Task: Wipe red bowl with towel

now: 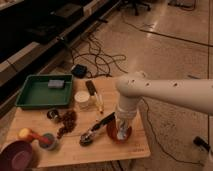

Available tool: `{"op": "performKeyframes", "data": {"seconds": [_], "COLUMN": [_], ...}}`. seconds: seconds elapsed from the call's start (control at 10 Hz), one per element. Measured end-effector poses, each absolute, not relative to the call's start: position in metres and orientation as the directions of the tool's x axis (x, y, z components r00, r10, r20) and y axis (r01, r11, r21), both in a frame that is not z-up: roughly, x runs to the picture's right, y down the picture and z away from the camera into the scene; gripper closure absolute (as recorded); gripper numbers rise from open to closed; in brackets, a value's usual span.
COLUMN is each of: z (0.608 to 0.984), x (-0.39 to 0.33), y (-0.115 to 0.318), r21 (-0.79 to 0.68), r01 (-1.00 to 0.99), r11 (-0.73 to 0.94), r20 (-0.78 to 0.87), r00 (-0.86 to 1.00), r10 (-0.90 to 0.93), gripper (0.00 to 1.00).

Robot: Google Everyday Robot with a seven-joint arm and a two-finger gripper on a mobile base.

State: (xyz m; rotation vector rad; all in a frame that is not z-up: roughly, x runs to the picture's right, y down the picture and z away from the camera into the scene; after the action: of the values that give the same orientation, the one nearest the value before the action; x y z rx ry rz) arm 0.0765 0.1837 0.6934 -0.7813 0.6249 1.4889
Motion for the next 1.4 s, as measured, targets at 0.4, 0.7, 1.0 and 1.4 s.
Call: {"op": "performKeyframes", "data": {"seconds": [0.4,0.7,1.0,1.4], "z": [0.743,0.766,0.773,0.777], "x": [0.084,0.087,0.089,0.088], "y": [0.234,0.250,0.246,0.234], "r21": [-0.033,-0.020,-0.018,-0.034], "r01": [-0.995,-0.995,-0.995,-0.995], "r11": [-0.091,-0.099,-0.101,-0.098], "r20": [-0.799,-0.807,-0.799,-0.786], "r00": [-0.028,-0.043,-0.047,-0.034], "r10": [0.600,0.588,0.599,0.618], "gripper": [1.00,1.00,1.00,1.00]}}
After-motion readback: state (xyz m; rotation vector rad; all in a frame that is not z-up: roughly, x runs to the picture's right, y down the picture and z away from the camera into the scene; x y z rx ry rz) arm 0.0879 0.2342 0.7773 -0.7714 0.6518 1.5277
